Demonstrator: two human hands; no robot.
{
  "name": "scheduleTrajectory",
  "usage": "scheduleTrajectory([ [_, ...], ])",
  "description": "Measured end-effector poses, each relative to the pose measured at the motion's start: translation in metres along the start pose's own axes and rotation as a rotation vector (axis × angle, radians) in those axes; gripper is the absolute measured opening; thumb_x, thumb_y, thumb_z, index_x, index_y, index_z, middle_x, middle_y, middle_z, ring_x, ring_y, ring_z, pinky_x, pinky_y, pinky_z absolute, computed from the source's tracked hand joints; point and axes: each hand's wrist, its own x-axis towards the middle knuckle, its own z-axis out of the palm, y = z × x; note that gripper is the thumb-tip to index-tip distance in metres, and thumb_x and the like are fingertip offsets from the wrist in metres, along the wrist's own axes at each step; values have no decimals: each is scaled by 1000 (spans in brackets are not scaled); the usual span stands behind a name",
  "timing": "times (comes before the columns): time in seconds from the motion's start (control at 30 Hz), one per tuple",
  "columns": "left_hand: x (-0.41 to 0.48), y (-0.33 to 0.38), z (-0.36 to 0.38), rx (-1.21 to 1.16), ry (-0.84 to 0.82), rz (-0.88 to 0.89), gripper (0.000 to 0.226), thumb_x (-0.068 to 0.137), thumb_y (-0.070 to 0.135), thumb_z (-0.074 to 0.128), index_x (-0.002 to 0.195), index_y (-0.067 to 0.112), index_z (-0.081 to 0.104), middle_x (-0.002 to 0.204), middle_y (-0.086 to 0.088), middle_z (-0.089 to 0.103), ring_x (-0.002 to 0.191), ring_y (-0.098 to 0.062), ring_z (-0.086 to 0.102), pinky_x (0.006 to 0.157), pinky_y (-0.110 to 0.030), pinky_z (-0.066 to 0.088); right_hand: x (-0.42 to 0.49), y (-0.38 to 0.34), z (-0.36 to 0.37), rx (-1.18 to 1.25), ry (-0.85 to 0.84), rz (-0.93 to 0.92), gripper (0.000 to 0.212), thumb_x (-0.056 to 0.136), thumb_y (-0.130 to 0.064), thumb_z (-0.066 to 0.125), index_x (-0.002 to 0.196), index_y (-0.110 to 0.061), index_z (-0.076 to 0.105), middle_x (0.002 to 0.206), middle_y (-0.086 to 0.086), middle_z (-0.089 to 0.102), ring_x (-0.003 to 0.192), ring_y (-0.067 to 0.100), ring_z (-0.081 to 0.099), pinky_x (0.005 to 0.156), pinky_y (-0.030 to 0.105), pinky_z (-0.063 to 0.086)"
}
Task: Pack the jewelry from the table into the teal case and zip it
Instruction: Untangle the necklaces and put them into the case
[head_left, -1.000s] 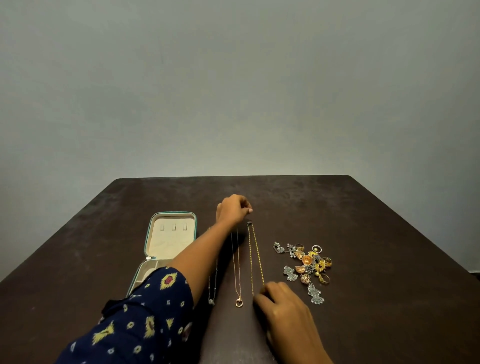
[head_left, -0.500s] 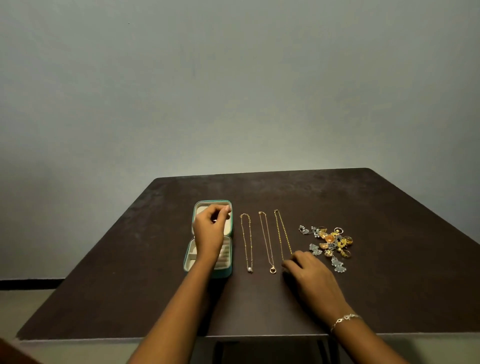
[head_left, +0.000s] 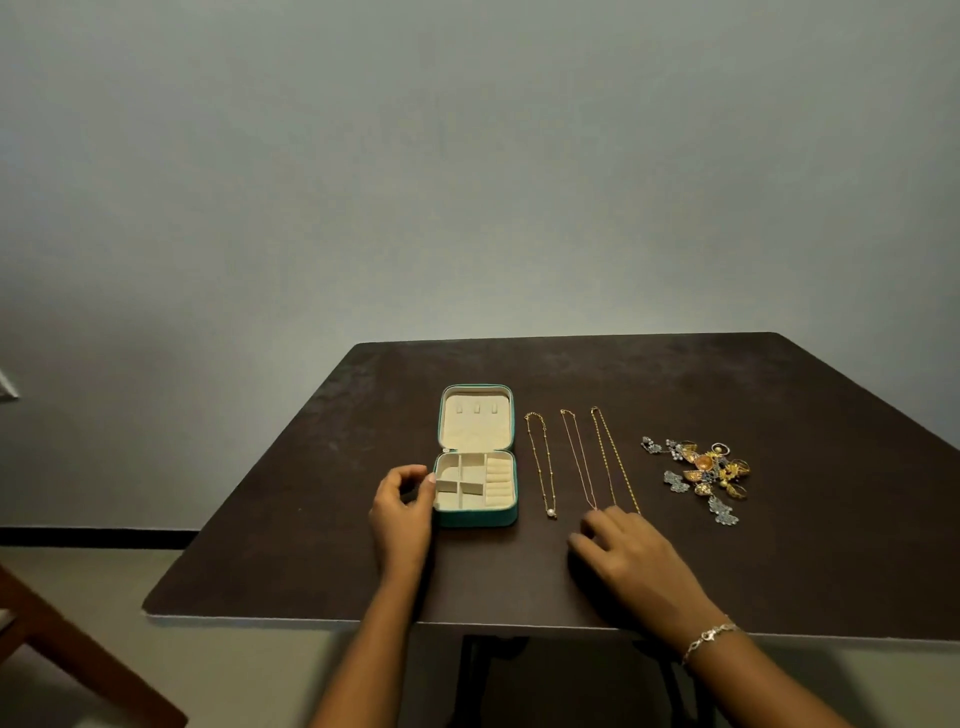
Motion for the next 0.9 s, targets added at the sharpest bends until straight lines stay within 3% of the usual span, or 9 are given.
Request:
scheduleTrajectory([
  [0.07, 1, 1, 1, 41, -34, 21, 11, 84, 14, 64, 94, 16, 62, 98, -1, 64, 89, -14, 58, 74, -28, 46, 5, -14, 1, 25, 6, -21, 11, 69, -18, 59, 76, -19, 67, 76, -1, 62, 64, 13, 57, 50, 22, 47],
  [0.13, 0, 1, 2, 88, -69, 47, 13, 84, 17, 64, 97, 16, 61, 99, 0, 62, 90, -12, 56, 74, -27, 45, 9, -25, 2, 61, -11, -14, 25, 71, -20, 43, 77, -21, 67, 77, -2, 62, 65, 13, 57, 50, 22, 47],
  [0.23, 0, -1, 0, 141, -116, 62, 17, 85, 21, 63, 101, 18, 59, 102, 2, 60, 94, -12, 55, 76, -27, 45, 13, -33, 6, 106, -33, 22, 15, 67, -21, 61, 81, -21, 64, 78, -3, 60, 66, 13, 56, 50, 21, 46],
  [0.33, 0, -4, -1, 183, -129, 72, 17, 86, 21, 62, 102, 17, 59, 104, 0, 61, 95, -13, 55, 76, -29, 45, 11, -35, 12, 202, -56, 140, 33, 60, -23, 81, 86, -23, 60, 78, -4, 58, 65, 12, 55, 51, 20, 43],
  [0.53, -3, 0, 3, 170, -128, 70, 12, 87, 21, 60, 99, 18, 59, 103, -2, 62, 95, -16, 57, 77, -31, 47, 7, -26, 5, 335, -33, 383, 31, 58, -11, 81, 82, -22, 65, 78, -7, 62, 68, 12, 59, 52, 19, 45],
  [0.67, -4, 1, 1, 184, -116, 81, 9, 88, 19, 58, 97, 17, 61, 100, -2, 63, 92, -16, 58, 77, -33, 49, 9, -16, 7, 485, -33, 621, 15, 70, -5, 72, 79, -16, 66, 79, 0, 62, 74, 19, 59, 58, 23, 41],
  [0.77, -5, 1, 0, 166, -92, 67, 9, 88, 14, 57, 96, 18, 61, 99, -3, 64, 91, -17, 59, 78, -40, 52, 14, -3, 10, 438, -60, 617, 9, 74, -10, 73, 77, -16, 67, 80, 1, 62, 76, 21, 57, 61, 24, 39],
  [0.9, -7, 0, 1, 156, -72, 74, 10, 87, 11, 58, 92, 18, 61, 96, -3, 64, 87, -17, 60, 73, -34, 50, 26, 0, 18, 373, -69, 501, 19, 64, -12, 79, 76, -20, 67, 76, -4, 62, 70, 18, 59, 58, 25, 45],
])
